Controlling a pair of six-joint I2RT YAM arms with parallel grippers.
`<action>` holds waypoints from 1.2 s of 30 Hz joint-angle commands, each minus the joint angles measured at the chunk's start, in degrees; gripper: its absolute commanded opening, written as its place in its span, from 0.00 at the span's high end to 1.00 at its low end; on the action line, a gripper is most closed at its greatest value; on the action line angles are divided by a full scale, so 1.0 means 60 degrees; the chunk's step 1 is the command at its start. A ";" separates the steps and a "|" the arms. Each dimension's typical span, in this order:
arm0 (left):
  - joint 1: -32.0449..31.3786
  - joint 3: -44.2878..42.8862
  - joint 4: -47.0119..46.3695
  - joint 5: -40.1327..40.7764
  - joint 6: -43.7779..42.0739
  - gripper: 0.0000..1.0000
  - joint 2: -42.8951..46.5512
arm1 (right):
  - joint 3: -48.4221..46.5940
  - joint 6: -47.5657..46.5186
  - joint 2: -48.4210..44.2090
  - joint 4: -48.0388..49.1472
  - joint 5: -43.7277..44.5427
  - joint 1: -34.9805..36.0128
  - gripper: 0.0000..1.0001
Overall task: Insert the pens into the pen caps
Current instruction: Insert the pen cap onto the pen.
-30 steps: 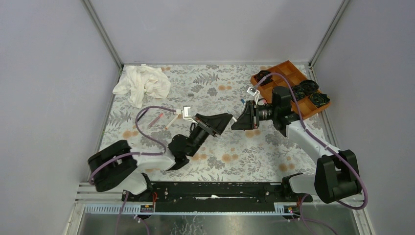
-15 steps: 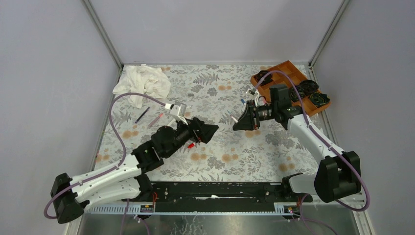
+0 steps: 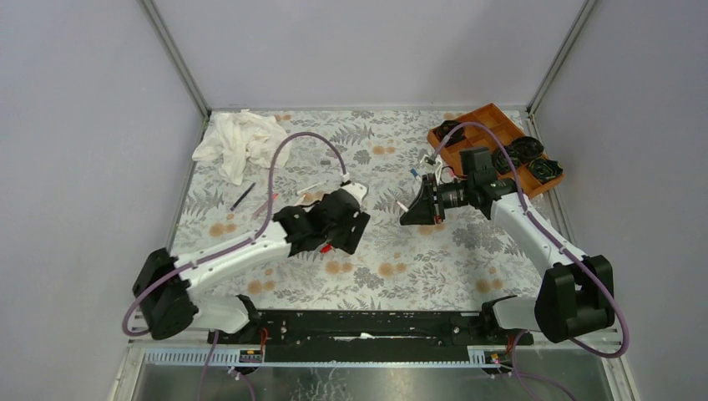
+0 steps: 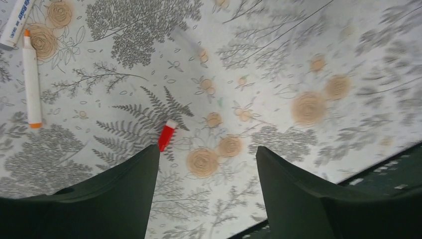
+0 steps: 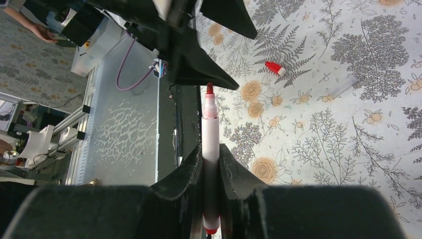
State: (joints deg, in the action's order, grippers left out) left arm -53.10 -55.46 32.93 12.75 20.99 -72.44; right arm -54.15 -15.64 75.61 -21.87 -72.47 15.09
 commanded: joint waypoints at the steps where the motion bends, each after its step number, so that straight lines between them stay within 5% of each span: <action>1: 0.0295 -0.0773 0.1784 0.0263 -0.1738 0.24 -0.1661 | -0.0357 -0.0271 -0.0012 -0.0186 0.0029 -0.0194 1.00; 12: 0.1488 -0.1340 0.1756 -0.1508 -0.2972 0.40 -0.3781 | -0.0393 -0.0380 0.0065 -0.0315 -0.0051 -0.0282 1.00; 36: 0.2394 -0.1287 0.1749 -0.2606 -0.3603 0.61 -0.4902 | -0.0408 -0.0401 0.0025 -0.0354 -0.0146 -0.0318 1.00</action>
State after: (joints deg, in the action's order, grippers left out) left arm -39.35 -62.35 42.35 0.03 0.67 -100.84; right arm -54.15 -16.97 75.77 -23.55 -72.51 13.58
